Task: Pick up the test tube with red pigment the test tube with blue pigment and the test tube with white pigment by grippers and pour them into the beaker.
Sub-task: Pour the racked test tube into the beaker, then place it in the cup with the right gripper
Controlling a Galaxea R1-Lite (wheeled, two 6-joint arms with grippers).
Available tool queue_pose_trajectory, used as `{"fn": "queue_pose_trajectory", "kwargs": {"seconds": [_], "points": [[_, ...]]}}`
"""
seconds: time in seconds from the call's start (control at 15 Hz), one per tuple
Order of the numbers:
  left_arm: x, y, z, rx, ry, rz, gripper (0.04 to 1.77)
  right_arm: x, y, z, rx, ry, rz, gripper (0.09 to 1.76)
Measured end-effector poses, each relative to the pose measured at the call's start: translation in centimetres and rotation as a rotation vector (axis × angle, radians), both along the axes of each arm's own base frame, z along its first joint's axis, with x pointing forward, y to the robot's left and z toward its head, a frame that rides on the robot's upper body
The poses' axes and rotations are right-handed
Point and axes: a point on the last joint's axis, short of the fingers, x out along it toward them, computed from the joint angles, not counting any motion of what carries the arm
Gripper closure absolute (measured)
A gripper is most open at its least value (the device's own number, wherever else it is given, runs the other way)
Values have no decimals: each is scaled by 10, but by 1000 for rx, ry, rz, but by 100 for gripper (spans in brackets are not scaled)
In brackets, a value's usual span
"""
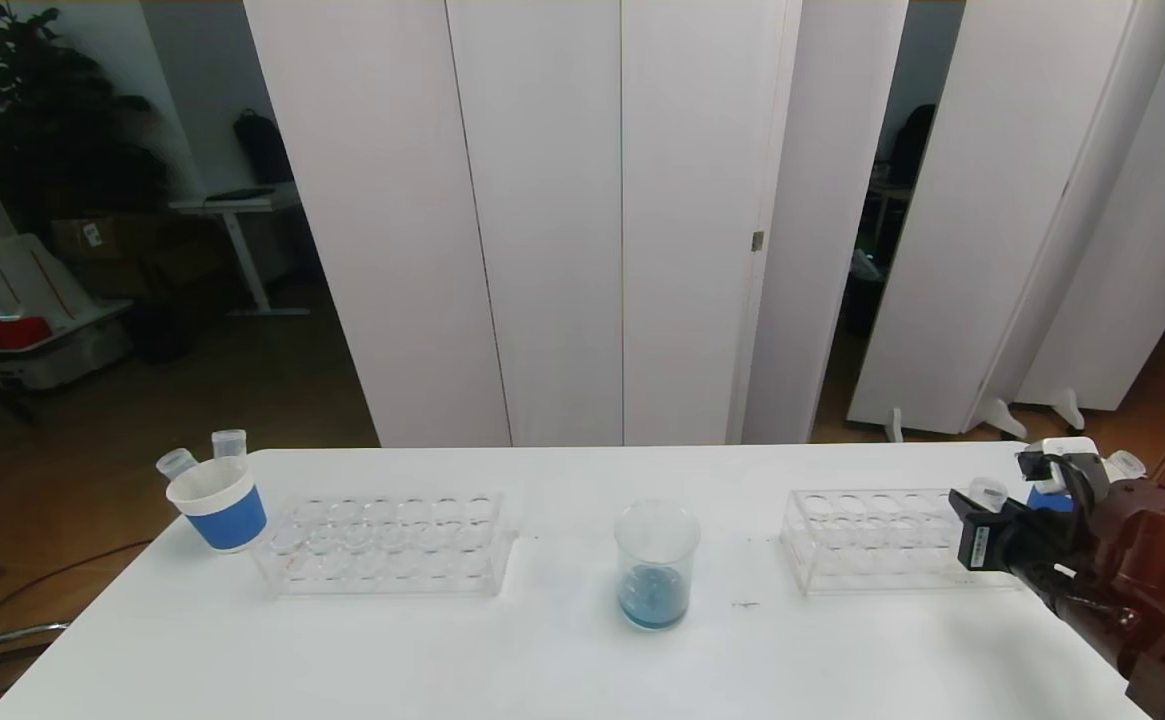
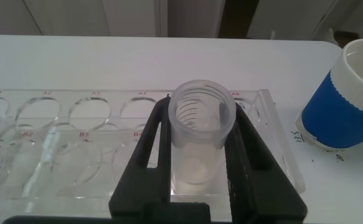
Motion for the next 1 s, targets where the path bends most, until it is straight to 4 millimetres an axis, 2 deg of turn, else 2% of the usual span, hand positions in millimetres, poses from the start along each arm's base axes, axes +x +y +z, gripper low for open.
{"fn": "queue_pose_trajectory", "kwargs": {"seconds": [0.53,1.0], "points": [[0,0,0,0,0,0,6,0,0,1,3,-4,-2,128],[0,0,0,0,0,0,6,0,-1,20,6,-76,-1,128]]}}
